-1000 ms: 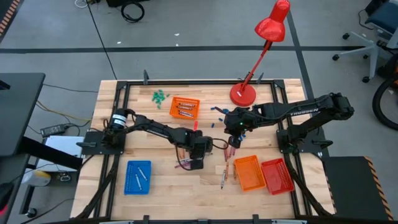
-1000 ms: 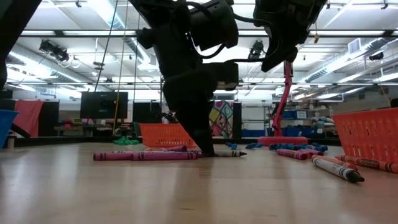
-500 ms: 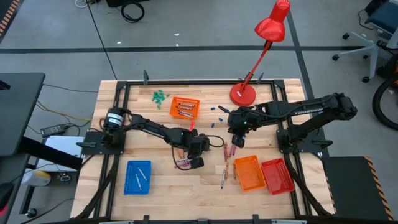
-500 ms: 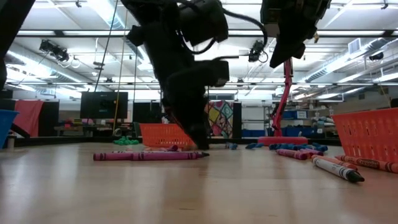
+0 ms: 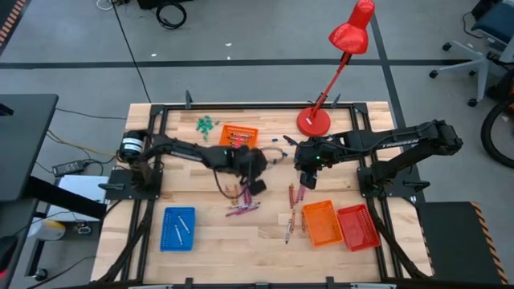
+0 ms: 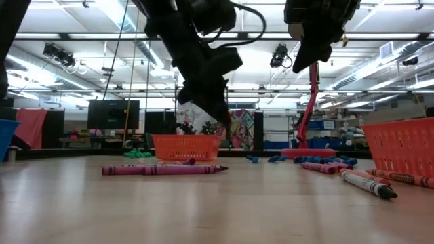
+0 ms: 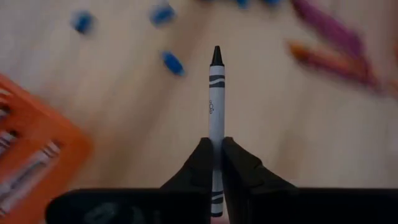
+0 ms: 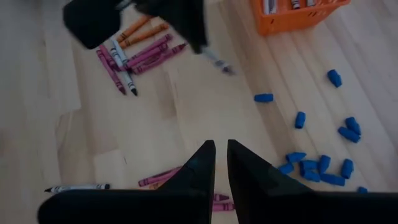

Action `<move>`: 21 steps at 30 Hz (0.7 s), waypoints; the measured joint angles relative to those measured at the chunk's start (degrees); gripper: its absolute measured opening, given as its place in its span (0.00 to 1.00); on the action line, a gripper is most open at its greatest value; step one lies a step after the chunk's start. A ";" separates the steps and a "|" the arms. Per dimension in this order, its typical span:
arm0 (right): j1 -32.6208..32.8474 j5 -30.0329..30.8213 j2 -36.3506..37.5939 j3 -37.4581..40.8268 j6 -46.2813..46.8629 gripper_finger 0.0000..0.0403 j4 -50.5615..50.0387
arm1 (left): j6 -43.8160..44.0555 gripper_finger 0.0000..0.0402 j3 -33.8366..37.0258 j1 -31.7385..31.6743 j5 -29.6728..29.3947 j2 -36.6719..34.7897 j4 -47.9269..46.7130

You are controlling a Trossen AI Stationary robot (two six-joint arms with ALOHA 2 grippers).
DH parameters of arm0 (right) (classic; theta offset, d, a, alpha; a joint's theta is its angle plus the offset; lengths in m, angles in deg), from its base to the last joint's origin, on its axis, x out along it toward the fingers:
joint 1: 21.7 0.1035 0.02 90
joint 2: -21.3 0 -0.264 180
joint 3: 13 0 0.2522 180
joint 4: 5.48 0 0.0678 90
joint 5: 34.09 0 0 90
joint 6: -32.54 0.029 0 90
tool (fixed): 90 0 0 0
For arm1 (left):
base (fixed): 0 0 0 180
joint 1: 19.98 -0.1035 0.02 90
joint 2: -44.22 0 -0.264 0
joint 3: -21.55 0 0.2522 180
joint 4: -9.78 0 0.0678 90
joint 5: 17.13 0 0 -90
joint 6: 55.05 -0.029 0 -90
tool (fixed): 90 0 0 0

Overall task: Sort crayons
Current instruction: Put the black crayon into the top orange bin

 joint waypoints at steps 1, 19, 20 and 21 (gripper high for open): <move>0.00 0.24 0.00 0.00 0.00 0.12 0.05 | 0.81 0.05 -0.01 -1.36 0.05 -0.75 -0.21; 0.31 0.58 -0.04 0.00 -0.20 0.12 0.65 | 29.69 0.08 -0.10 -16.49 3.84 -3.33 7.51; 0.35 0.58 -0.04 0.00 -0.22 0.12 0.65 | 31.33 0.08 -0.10 -16.47 3.79 -3.33 9.02; 0.35 0.56 -0.04 0.00 -0.22 0.12 0.65 | 32.72 0.08 -0.10 -16.42 3.69 -3.31 10.55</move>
